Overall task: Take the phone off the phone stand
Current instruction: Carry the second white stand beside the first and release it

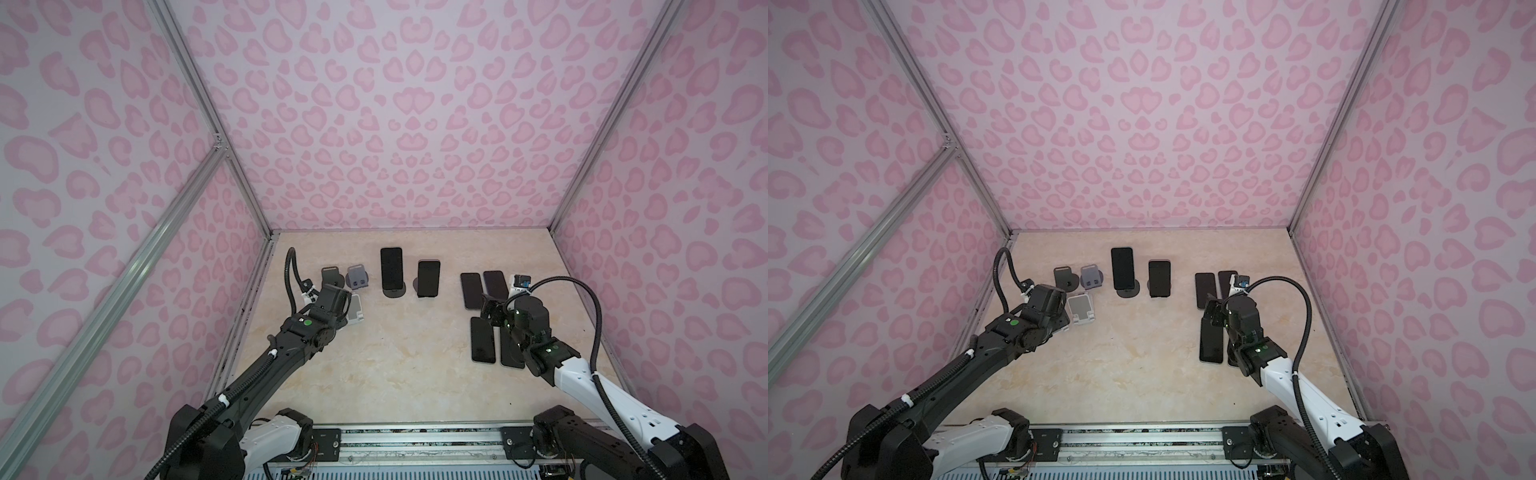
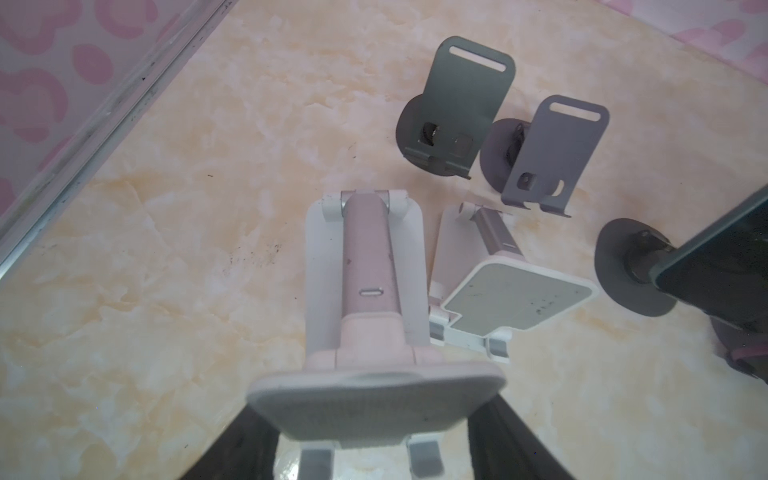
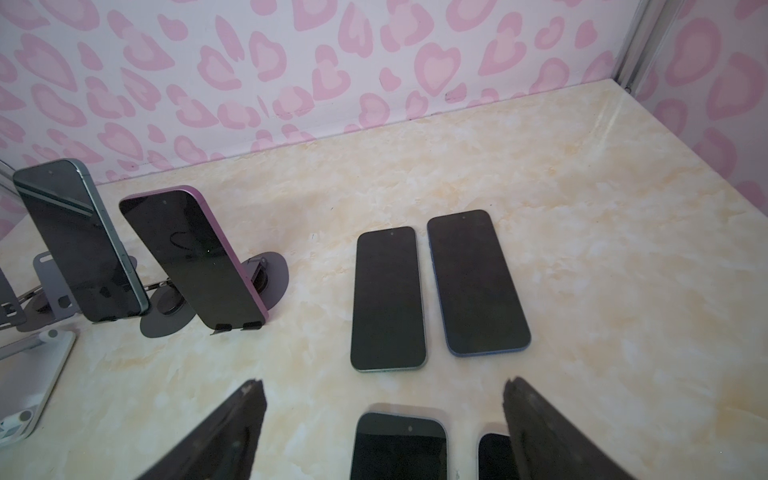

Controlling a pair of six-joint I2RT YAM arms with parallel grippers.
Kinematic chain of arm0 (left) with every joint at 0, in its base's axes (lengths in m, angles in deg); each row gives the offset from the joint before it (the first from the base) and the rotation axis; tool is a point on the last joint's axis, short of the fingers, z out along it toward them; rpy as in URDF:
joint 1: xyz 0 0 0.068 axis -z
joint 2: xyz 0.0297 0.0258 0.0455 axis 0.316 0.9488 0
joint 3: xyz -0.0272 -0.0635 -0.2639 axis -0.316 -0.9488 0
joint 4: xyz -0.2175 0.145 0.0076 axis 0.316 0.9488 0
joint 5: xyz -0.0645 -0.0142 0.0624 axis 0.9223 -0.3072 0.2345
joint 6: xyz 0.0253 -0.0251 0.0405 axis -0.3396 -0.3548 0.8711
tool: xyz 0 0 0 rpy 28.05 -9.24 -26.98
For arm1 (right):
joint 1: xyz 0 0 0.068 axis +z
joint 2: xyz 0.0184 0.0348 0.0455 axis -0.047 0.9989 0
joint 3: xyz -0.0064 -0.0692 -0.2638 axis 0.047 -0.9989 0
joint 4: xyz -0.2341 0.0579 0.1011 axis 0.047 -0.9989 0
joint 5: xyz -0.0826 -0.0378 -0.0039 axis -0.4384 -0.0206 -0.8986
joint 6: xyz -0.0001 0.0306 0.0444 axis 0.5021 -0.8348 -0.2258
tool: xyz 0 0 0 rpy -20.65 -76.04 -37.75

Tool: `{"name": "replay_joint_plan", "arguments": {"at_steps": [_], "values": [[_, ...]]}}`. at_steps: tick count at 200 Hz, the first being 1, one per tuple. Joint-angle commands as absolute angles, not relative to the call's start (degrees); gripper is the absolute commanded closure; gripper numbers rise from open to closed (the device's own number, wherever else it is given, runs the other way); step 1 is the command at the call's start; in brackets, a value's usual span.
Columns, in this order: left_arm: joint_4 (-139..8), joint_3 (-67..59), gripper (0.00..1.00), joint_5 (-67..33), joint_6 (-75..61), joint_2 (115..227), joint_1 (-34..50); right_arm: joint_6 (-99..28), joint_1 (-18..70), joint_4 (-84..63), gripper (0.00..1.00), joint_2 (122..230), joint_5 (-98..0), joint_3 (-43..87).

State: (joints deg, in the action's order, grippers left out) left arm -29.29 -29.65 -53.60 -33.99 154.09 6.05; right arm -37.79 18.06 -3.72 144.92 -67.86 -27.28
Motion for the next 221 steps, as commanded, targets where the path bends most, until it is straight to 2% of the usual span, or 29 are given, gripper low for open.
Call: {"name": "replay_joint_plan", "arguments": {"at_steps": [1, 36, 61, 79, 133, 154, 196, 221], "values": [[-31.12, -29.43, 0.42, -54.13, -31.06, 154.18, 6.37, -37.25, 18.2, -1.87, 0.08, 145.31, -68.52, -27.31], [-32.25, -32.35, 0.42, -52.62, -34.03, 153.98, 16.21, -37.31, 18.32, -1.73, 0.09, 146.83, -68.27, -26.97], [-32.77, -32.09, 0.42, -51.65, -36.47, 159.22, 22.44, -37.23, 18.48, -1.42, 0.08, 147.23, -68.45, -27.07], [-30.97, -31.71, 0.42, -52.5, -38.59, 161.78, 22.87, -37.22, 18.62, -1.56, 0.09, 147.25, -68.57, -27.06], [-29.03, -36.56, 0.4, -53.28, -43.15, 156.7, 22.88, -37.23, 18.76, -1.37, 0.09, 147.34, -68.37, -26.98], [-28.23, -35.24, 0.36, -56.06, -43.23, 159.72, 22.24, -37.18, 18.96, -1.49, 0.09, 147.52, -68.17, -26.9], [-32.89, -32.44, 0.24, -53.51, -40.8, 164.44, 20.91, -36.87, 19.34, -1.52, 0.08, 147.6, -68.03, -26.77], [-34.74, -31.81, 0.21, -52.24, -39.71, 165.28, 20.86, -36.79, 19.54, -1.64, 0.08, 147.76, -67.94, -26.67]]}}
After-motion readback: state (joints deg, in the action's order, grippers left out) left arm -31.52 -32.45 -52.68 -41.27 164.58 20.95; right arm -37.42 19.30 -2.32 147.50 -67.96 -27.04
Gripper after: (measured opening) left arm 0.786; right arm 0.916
